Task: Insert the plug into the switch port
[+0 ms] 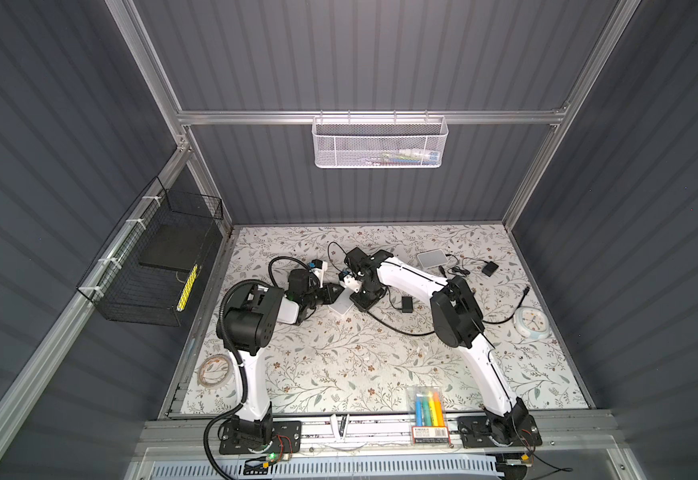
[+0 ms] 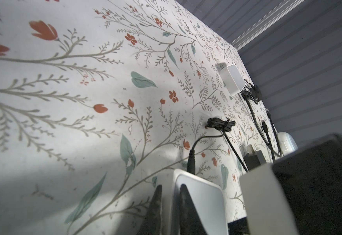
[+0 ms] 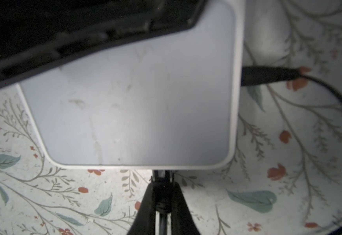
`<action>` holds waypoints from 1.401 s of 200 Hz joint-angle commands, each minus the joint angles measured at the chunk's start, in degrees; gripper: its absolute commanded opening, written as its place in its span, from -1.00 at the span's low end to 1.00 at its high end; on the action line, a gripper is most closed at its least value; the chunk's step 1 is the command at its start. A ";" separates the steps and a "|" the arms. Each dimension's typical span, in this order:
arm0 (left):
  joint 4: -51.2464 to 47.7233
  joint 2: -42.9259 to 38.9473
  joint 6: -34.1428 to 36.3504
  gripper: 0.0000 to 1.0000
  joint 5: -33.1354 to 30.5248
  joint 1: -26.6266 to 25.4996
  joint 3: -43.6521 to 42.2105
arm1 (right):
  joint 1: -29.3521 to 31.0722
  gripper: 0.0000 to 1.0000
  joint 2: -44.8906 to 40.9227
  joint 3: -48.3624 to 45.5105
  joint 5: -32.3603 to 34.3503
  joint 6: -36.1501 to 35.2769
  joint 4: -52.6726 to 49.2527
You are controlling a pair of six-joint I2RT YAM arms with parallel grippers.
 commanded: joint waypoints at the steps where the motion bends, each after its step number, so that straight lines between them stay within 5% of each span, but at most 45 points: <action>1: -20.13 6.30 -0.69 -0.68 7.86 -5.76 -5.33 | 0.43 -1.00 -0.35 6.62 -0.93 1.05 25.33; 92: -20.98 5.32 -1.02 -0.66 7.59 -5.68 -4.67 | 0.48 -1.00 -0.65 5.81 -0.47 0.72 24.90; 151: -28.68 -4.90 0.06 -0.07 2.32 3.23 -1.80 | 0.41 -1.00 -7.15 -12.43 1.09 0.52 32.71; 214: -39.63 -19.54 1.17 0.16 -11.71 9.18 1.32 | 0.35 -0.93 -10.60 -23.31 0.75 1.72 43.31; 249: -45.04 -28.06 1.94 0.20 -17.87 9.18 0.86 | 0.31 -0.85 -6.30 -19.32 2.57 1.60 44.59; 280: -48.23 -35.13 2.53 0.20 -22.38 9.18 -1.63 | -0.14 -0.74 1.49 -5.22 5.98 7.48 37.94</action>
